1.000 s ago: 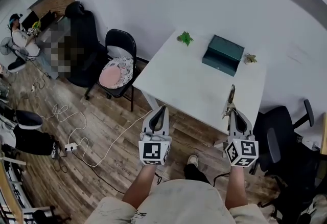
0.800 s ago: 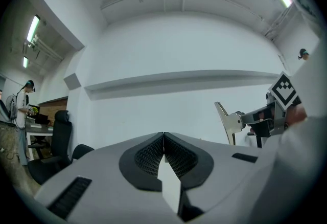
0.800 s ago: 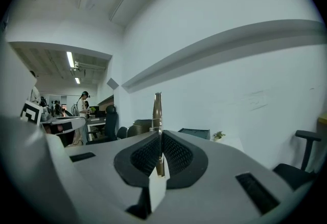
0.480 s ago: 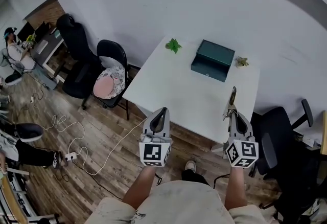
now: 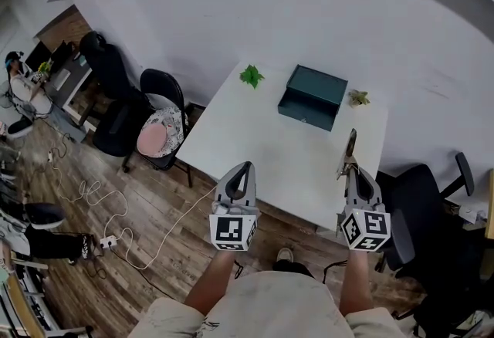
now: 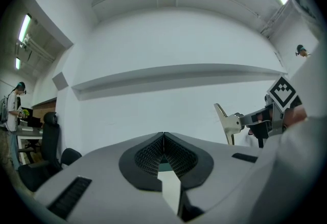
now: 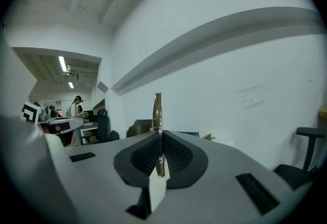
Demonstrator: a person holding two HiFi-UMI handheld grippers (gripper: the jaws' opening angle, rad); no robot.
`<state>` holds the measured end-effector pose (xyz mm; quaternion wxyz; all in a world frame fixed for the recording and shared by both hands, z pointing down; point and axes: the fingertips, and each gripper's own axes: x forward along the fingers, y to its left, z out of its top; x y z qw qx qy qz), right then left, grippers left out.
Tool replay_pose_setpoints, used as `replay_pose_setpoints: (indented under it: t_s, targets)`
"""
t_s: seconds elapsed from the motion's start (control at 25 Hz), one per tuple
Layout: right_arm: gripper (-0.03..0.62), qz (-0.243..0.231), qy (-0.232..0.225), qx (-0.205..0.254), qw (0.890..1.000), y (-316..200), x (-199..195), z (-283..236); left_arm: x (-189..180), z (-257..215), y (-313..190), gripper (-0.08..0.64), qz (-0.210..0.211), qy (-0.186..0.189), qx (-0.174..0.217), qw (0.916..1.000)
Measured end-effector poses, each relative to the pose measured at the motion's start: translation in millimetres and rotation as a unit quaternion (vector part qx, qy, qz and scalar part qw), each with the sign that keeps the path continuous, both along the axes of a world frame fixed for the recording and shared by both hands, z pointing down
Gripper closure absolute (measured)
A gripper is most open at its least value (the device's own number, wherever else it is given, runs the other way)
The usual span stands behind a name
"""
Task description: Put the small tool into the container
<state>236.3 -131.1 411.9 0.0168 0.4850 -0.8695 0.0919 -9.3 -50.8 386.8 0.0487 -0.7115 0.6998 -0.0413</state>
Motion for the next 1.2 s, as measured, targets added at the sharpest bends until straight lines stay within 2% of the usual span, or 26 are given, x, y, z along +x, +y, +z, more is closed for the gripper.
replay_pose_setpoints:
  t_s: [0.4,0.6,0.96,1.2]
  targets:
    - [0.577,0.0,-0.017,-0.005,1.0,-23,12,7,12,-1,-18,0.554,-0.001,-0.023,-0.009,0.9997]
    - [0.577,0.005,-0.018,-0.006,1.0,-28,16,8,16,0,-28,0.554,0.006,-0.023,-0.009,0.9997]
    - [0.577,0.038,-0.001,0.006,0.999,-47,18,6,15,10,-68,0.554,0.046,-0.01,0.001,0.9989]
    - [0.577,0.065,0.011,0.008,0.998,-75,4,1,-4,6,-108,0.554,0.07,-0.006,0.009,0.9975]
